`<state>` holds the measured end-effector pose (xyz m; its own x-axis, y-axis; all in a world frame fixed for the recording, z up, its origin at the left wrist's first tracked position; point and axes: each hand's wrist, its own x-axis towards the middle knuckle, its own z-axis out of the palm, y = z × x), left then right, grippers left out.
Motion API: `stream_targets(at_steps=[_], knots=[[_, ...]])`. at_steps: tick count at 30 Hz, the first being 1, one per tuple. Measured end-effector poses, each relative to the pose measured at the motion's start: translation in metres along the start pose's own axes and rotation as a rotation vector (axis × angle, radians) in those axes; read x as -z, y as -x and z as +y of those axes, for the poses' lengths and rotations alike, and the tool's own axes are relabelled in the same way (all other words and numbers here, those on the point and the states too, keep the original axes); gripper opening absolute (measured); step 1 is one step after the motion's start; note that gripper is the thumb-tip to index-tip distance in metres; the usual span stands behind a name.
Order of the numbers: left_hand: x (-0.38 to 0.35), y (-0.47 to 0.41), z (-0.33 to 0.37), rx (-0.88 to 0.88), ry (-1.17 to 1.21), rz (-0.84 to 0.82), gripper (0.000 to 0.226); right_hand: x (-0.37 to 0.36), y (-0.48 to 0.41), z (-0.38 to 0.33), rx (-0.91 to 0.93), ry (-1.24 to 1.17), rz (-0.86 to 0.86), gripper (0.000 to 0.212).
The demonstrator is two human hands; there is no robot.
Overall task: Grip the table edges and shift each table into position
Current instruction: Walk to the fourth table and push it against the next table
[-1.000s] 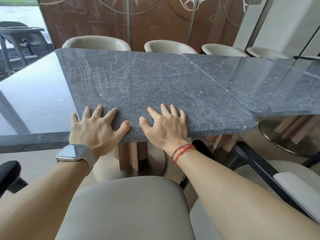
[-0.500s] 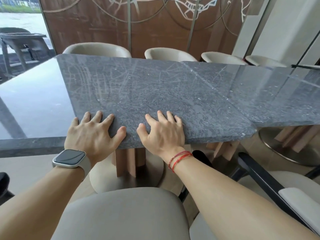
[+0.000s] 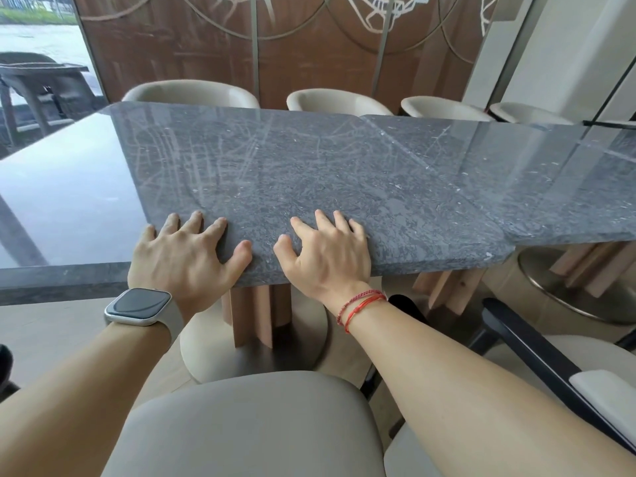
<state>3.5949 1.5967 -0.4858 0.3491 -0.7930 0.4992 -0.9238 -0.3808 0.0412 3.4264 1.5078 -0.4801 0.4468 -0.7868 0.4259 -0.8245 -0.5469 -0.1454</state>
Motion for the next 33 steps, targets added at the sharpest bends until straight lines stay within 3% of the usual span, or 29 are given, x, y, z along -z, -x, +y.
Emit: stream_targets(at_steps=[13,33], knots=[[-0.002,-0.002,0.0,0.001,0.009,0.015,0.073,-0.002,-0.003,-0.001,0.004,0.005,0.01,0.076],[-0.008,-0.011,-0.001,-0.016,0.013,0.053,0.07,-0.011,-0.015,0.001,0.023,0.01,0.063,0.076]])
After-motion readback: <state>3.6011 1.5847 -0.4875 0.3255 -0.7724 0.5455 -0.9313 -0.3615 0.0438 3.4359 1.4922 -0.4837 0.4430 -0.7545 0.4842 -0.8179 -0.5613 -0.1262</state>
